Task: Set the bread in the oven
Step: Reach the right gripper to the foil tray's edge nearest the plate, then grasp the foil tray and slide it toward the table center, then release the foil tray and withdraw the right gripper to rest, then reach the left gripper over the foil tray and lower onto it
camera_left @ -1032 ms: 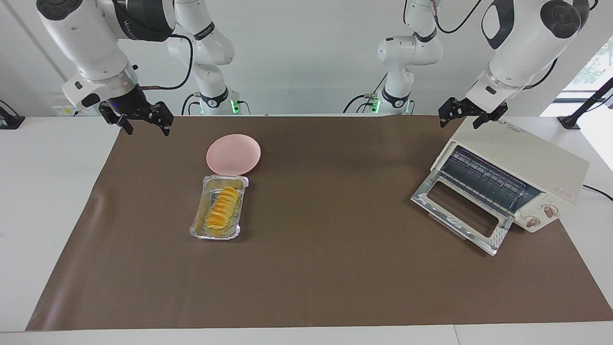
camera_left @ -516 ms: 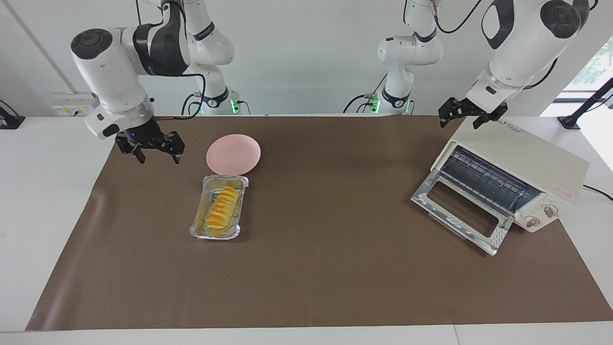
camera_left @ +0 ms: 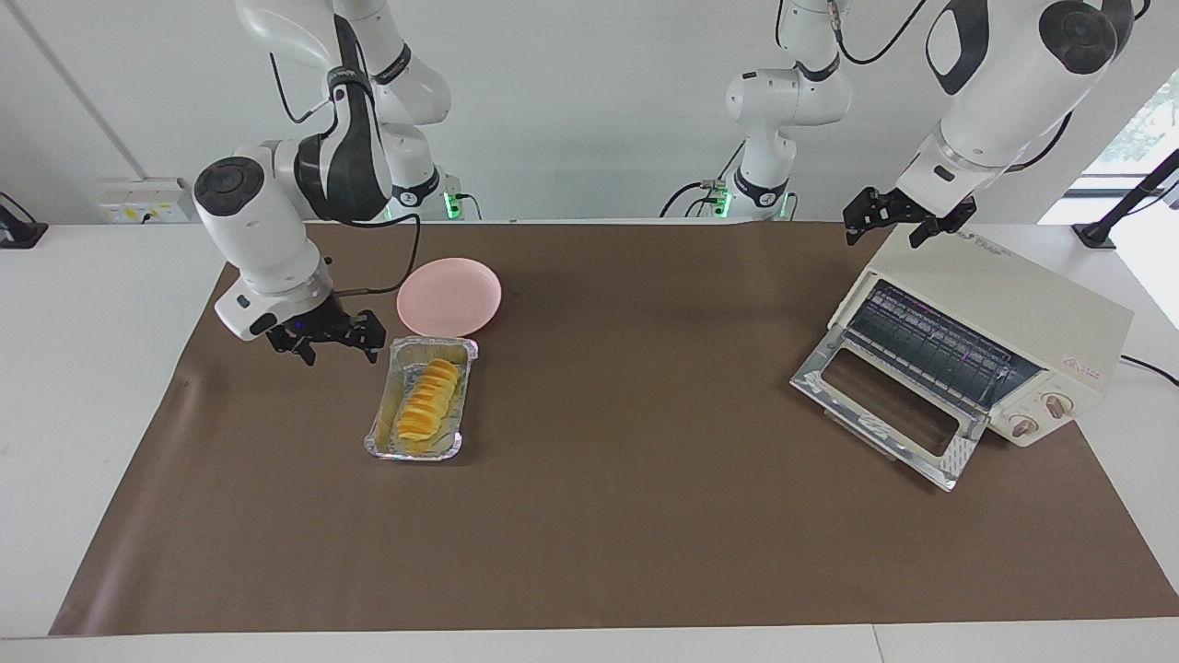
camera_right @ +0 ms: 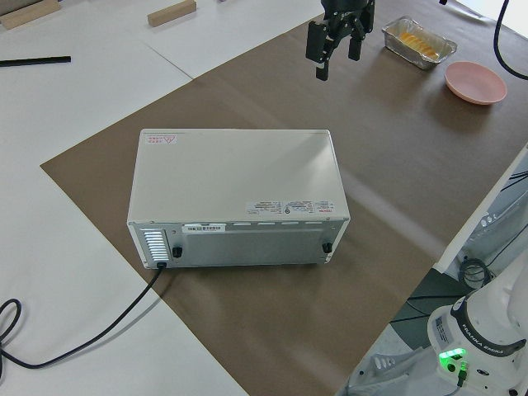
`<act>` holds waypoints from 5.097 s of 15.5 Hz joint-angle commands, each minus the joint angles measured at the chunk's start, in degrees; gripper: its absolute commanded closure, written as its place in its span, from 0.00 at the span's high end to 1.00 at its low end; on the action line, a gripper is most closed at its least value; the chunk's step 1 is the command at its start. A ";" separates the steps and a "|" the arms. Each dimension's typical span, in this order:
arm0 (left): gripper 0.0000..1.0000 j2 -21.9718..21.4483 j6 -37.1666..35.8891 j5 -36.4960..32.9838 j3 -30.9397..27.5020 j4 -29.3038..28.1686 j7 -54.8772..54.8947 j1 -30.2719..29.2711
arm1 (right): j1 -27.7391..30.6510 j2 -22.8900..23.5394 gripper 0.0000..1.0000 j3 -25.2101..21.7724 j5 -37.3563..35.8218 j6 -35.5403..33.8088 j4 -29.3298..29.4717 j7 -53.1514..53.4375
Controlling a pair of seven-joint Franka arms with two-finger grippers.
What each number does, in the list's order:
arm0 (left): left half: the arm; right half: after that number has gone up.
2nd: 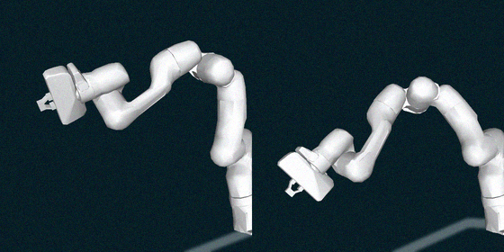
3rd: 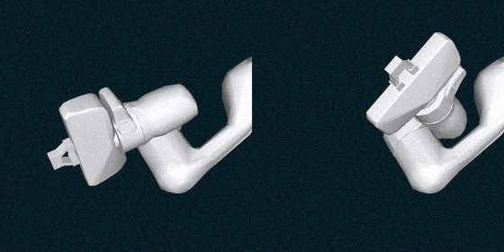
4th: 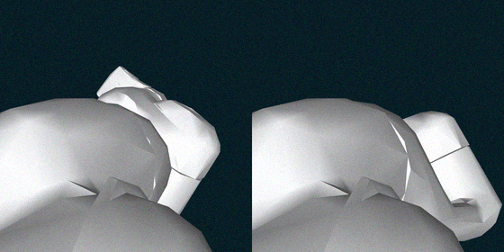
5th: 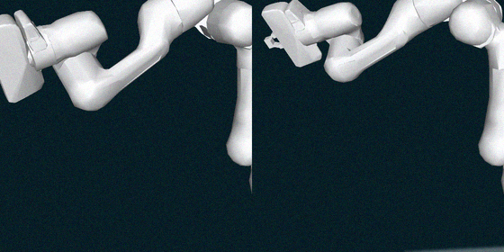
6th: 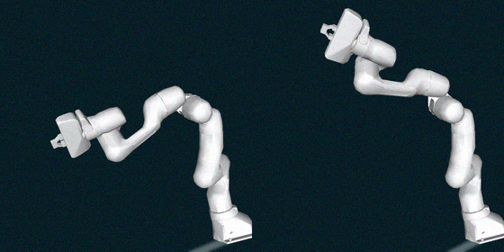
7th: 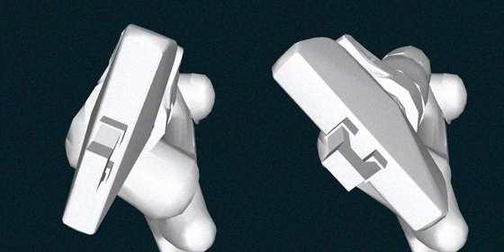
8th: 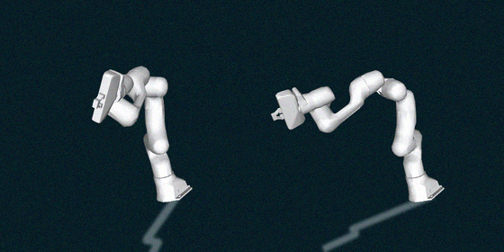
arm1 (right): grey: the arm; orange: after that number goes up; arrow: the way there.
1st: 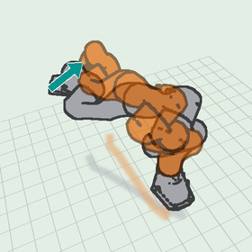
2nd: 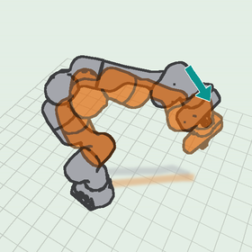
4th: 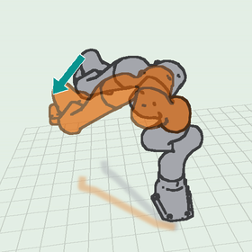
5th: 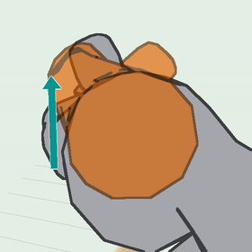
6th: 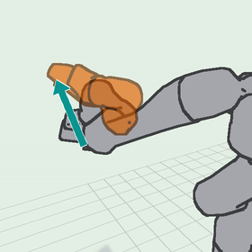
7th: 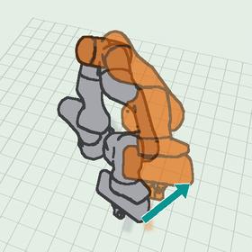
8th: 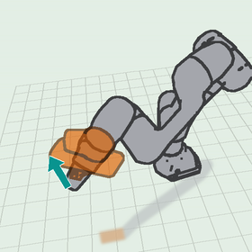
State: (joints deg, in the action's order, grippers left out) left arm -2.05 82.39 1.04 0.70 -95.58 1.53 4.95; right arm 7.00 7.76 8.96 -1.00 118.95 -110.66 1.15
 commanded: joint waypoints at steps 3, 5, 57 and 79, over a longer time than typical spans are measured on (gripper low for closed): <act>1.00 -0.85 0.66 -0.95 0.01 -0.57 0.23 -0.03 | -0.23 0.24 1.00 0.10 1.09 7.24 -6.13 0.08; 1.00 -0.85 0.66 -0.95 0.01 -0.57 0.23 -0.03 | -0.40 1.20 1.00 0.10 1.09 9.10 -8.16 -0.09; 1.00 -0.85 0.66 -0.95 0.01 -0.57 0.23 -0.03 | -26.08 14.32 1.00 0.71 2.85 7.27 9.94 29.01; 1.00 4.91 3.22 7.57 1.41 7.03 -4.77 8.29 | 1.61 -11.36 1.00 -0.26 -1.56 -24.91 10.20 3.33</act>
State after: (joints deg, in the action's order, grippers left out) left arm -2.72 85.72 6.63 2.04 -94.91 -1.06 9.01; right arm 7.19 -3.19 8.28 -2.16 94.19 -100.21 5.23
